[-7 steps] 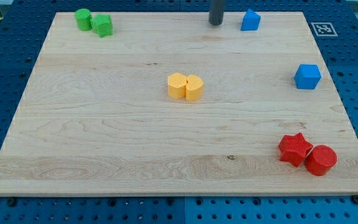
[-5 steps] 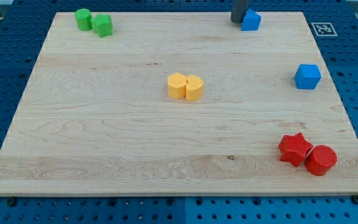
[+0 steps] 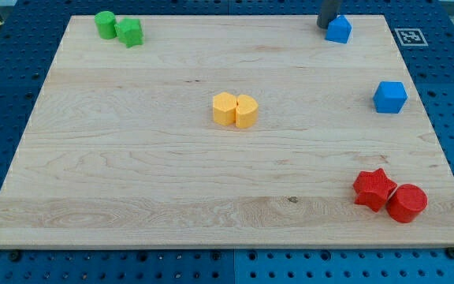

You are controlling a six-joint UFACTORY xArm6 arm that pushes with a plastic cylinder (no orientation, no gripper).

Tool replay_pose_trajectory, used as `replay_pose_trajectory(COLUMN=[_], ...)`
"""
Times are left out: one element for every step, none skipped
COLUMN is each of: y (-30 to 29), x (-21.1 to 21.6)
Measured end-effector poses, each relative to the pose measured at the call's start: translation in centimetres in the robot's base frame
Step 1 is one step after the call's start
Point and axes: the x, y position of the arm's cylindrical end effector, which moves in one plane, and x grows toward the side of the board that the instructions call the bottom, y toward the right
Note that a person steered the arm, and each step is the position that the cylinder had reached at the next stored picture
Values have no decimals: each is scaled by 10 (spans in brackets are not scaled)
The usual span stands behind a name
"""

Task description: Move blue triangle closer to blue cube

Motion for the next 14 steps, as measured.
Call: replay_pose_trajectory(y=[14,22,24,24,24,24,24,24,24,26,28,28,19,-20], x=[0,-1,-1,0,9,28,46,68,91,113,124,125,109,77])
